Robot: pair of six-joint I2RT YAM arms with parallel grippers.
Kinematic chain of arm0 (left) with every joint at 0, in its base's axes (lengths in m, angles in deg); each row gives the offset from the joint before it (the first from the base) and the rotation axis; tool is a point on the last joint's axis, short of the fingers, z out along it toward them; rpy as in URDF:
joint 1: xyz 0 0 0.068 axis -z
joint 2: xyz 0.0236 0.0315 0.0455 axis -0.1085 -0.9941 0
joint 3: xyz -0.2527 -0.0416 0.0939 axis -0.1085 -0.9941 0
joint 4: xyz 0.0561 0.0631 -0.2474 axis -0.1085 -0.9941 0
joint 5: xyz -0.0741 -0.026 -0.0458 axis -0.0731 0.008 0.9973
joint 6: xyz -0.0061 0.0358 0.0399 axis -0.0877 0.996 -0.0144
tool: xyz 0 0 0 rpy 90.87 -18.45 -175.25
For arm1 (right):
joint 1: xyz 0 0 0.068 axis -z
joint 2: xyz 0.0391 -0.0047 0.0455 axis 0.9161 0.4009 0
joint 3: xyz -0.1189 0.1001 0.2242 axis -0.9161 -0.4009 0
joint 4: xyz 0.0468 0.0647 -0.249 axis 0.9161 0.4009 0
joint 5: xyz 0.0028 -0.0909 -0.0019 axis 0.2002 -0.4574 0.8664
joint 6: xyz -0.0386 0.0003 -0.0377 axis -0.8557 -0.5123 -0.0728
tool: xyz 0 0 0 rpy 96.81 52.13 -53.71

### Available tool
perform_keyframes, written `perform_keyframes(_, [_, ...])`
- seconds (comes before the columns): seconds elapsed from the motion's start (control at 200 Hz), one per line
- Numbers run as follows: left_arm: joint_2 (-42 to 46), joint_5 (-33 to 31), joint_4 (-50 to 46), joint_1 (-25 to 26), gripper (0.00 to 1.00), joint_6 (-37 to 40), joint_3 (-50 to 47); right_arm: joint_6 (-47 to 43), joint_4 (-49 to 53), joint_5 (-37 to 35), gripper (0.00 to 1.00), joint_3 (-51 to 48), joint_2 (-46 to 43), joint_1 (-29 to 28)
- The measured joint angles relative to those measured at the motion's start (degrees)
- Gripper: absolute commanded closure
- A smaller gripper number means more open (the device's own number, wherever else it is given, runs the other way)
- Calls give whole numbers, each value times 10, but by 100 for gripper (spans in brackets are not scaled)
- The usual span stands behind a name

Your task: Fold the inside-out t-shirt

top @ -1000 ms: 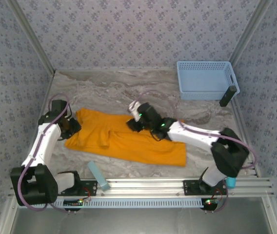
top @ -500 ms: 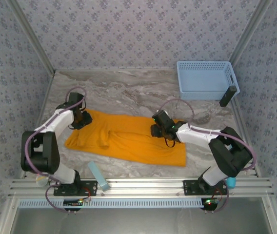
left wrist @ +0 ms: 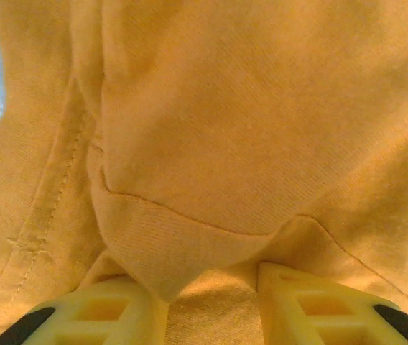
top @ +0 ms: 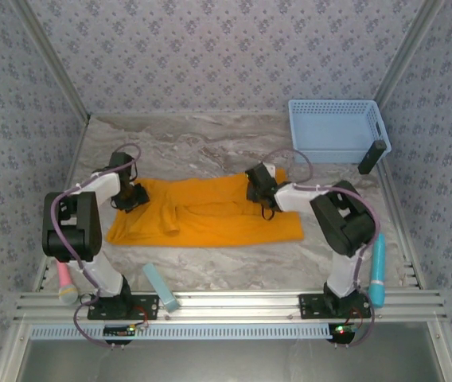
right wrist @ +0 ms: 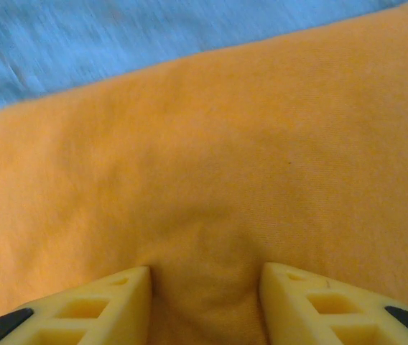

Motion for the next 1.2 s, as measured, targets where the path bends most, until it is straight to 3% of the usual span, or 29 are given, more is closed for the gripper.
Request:
perform_keyframes(0.165, [18, 3, -39, -14, 58, 10, 0, -31, 23, 45, 46, 176, 112, 14])
perform_keyframes(0.31, [39, -25, -127, 9, 57, 33, 38, -3, 125, 46, 46, 247, 107, 15])
perform_keyframes(0.55, [73, -119, -193, 98, 54, 65, 92, 161, 284, 14, 36, 207, -24, 13])
perform_keyframes(0.735, [17, -139, -187, 130, 56, 85, 111, 264, 347, 8, 36, 171, -26, 6])
perform_keyframes(1.034, [-45, -104, -177, 130, 56, 80, 103, 280, 276, 35, 49, 201, 74, 35])
perform_keyframes(1.199, [-42, -29, -179, 132, 55, 63, 92, 237, 212, 58, 49, 318, 165, 78])
